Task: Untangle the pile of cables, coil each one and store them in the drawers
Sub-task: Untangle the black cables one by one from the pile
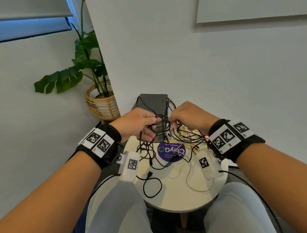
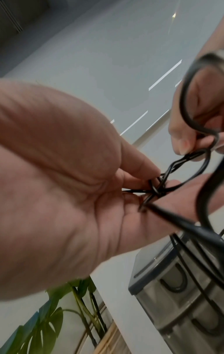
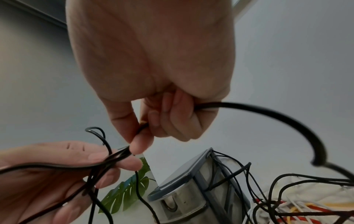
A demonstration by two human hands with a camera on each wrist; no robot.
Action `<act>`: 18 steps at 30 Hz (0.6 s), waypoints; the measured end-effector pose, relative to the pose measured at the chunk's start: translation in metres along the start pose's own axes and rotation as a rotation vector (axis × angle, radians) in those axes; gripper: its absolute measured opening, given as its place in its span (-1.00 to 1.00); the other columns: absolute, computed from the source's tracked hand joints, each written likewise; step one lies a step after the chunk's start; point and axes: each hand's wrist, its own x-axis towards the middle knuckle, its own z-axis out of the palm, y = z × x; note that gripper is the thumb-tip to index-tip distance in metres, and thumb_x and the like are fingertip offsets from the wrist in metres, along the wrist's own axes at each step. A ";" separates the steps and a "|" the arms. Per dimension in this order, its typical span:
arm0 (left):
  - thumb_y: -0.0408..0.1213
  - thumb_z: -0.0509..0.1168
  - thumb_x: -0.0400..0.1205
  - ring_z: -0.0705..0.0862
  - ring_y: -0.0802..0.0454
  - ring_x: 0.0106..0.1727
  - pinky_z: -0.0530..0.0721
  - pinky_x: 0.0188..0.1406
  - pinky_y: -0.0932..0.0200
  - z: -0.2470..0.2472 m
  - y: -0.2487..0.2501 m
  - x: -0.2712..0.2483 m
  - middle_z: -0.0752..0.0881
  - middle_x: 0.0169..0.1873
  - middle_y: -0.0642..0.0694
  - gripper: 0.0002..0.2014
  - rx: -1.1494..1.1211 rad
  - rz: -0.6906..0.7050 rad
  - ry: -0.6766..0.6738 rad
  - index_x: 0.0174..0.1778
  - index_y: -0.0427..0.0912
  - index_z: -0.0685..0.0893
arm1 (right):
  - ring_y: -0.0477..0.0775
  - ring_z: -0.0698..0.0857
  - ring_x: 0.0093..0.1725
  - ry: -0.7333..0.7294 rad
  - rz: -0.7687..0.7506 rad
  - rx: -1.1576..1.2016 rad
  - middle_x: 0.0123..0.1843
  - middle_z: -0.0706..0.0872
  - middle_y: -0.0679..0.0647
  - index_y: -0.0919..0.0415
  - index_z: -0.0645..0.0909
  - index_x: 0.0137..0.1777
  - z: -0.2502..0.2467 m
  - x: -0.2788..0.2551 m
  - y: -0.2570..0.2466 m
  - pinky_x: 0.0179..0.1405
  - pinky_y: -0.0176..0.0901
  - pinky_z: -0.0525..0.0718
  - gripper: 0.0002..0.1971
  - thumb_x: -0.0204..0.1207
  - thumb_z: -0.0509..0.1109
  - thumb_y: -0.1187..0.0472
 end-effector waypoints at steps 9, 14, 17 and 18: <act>-0.33 0.06 0.86 0.83 -0.37 0.10 0.79 0.19 -0.15 -0.001 -0.006 0.003 0.60 -0.11 -0.19 -0.67 -0.398 -0.060 -0.013 0.41 -0.35 0.65 | -0.06 0.62 -0.12 0.447 -0.311 0.016 -0.12 0.67 -0.04 0.02 0.67 -0.08 0.014 0.001 0.006 -0.13 -0.17 0.55 -0.96 0.55 0.48 0.16; -0.28 0.01 0.83 0.79 -0.04 -0.21 0.80 -0.25 0.09 0.008 -0.005 0.001 0.75 -0.13 -0.21 -0.67 -0.510 -0.022 -0.085 0.15 -0.36 0.65 | 0.00 0.56 -0.10 0.139 -0.299 -0.329 -0.23 0.61 -0.11 0.00 0.63 -0.30 0.041 -0.017 -0.028 0.00 0.01 0.49 -0.72 0.49 0.48 -0.16; -0.22 0.07 0.82 0.66 -0.05 -0.32 0.74 -0.27 0.07 0.011 -0.003 0.003 0.63 -0.20 -0.20 -0.77 -0.519 -0.020 -0.068 0.20 -0.29 0.51 | 0.07 0.50 0.00 0.097 -0.220 -0.673 -0.19 0.58 -0.10 -0.04 0.44 -0.31 0.050 -0.019 -0.036 0.21 0.18 0.41 -0.69 0.57 0.36 -0.15; -0.22 0.07 0.83 0.65 -0.06 -0.32 0.75 -0.25 0.05 0.011 -0.002 0.004 0.63 -0.20 -0.20 -0.79 -0.520 -0.019 -0.060 0.22 -0.28 0.50 | 0.09 0.48 0.01 0.103 -0.213 -0.685 -0.18 0.56 -0.09 -0.04 0.41 -0.31 0.050 -0.020 -0.036 0.24 0.19 0.40 -0.71 0.60 0.33 -0.08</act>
